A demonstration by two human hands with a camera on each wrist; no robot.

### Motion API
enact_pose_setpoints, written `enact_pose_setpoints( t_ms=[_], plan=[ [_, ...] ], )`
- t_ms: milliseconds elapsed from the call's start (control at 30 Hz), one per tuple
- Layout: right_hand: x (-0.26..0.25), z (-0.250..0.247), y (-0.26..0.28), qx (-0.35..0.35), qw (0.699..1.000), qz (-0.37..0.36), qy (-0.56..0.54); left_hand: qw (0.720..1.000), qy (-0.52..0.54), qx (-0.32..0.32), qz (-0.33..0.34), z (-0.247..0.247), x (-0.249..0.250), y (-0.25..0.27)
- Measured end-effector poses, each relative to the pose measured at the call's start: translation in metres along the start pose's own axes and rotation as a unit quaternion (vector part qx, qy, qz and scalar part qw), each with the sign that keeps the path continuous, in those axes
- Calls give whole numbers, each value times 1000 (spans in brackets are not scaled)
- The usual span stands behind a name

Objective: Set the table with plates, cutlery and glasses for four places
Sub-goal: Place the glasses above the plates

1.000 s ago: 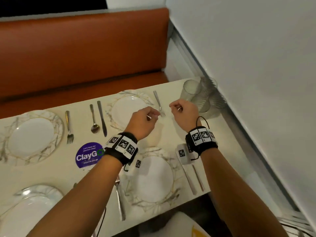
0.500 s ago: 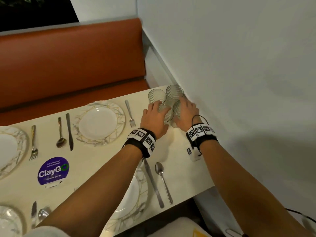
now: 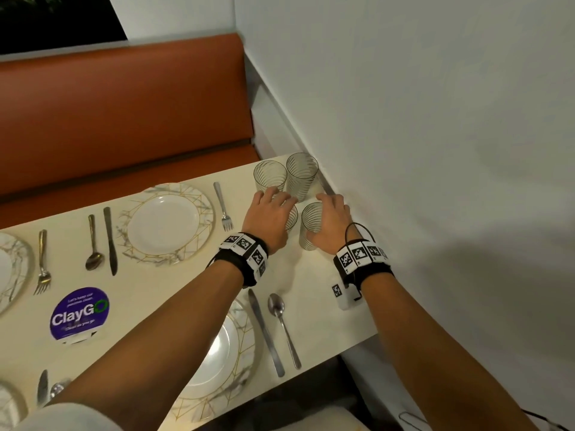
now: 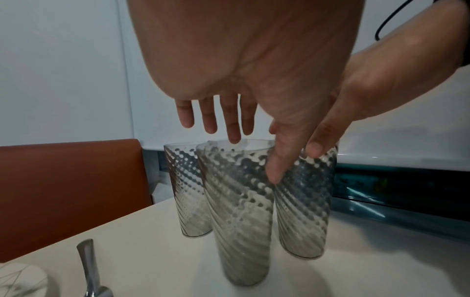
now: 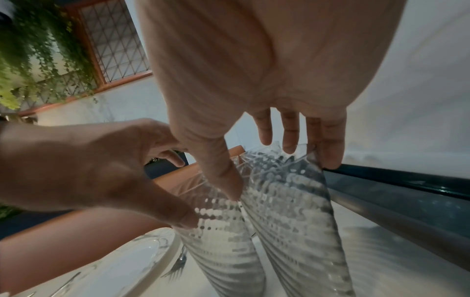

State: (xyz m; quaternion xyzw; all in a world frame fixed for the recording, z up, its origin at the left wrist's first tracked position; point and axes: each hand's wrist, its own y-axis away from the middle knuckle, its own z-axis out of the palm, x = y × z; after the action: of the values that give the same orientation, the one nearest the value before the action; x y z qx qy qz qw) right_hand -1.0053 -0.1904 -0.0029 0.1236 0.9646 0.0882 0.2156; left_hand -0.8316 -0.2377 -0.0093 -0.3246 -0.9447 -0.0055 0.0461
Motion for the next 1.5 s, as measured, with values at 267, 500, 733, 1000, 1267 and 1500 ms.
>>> enact_pose_setpoints(
  t_ms=[267, 500, 733, 1000, 1267, 1500],
  plan=[
    [-26, -2, 0, -11, 999, 38, 37, 957, 228, 33, -175, -25, -15, 58],
    [-109, 13, 11, 7, 1000, 0, -8, 882, 360, 65, -296, -40, -72, 135],
    [-236, 66, 47, -28, 991, -96, -92, 825, 380, 117, -402, -56, -178, 248],
    [-414, 166, 120, -115, 971, -176, -118, 795, 372, 172, -447, -64, -317, 409],
    [-534, 263, 174, -182, 956, -204, -106, 769, 367, 183, -490, -59, -424, 528],
    [-568, 299, 181, -222, 953, -202, -37, 779, 351, 156, -496, -45, -458, 562]
  ],
)
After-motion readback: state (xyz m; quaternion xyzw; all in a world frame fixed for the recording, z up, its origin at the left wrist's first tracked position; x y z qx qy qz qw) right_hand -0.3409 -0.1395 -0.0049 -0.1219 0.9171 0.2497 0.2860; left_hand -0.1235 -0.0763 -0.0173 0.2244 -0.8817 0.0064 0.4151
